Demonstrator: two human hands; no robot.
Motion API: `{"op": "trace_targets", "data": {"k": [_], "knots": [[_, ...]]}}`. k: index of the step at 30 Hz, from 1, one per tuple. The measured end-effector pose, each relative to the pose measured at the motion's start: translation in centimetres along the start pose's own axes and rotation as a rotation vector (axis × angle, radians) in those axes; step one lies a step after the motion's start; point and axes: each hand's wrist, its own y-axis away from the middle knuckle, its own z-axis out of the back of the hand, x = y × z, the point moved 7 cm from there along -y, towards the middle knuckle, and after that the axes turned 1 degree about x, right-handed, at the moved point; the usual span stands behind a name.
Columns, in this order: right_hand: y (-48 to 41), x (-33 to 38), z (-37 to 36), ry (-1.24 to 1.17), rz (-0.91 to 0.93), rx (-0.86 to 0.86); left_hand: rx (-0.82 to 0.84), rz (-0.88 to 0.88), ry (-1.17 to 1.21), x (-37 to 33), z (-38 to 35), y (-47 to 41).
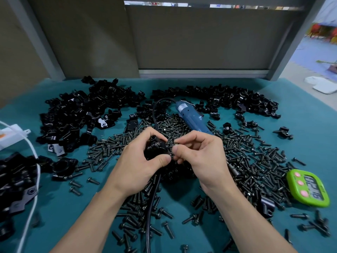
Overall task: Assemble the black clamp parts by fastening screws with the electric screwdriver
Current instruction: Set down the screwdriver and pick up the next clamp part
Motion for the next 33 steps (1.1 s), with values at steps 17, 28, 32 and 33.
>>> {"op": "trace_targets", "data": {"k": [17, 28, 32, 33], "knots": [[0.7, 1.9, -0.2, 0.547, 0.088, 0.029, 0.151, 0.024, 0.221, -0.3, -0.9, -0.3], [1.2, 1.1, -0.3, 0.776, 0.015, 0.118, 0.116, 0.081, 0.139, 0.3, -0.8, -0.3], [1.3, 1.8, -0.9, 0.753, 0.073, 0.153, 0.159, 0.097, 0.123, 0.4, -1.0, -0.1], [1.3, 1.5, -1.1, 0.752, 0.053, 0.164, 0.171, 0.102, 0.116, 0.4, -1.2, 0.0]]}}
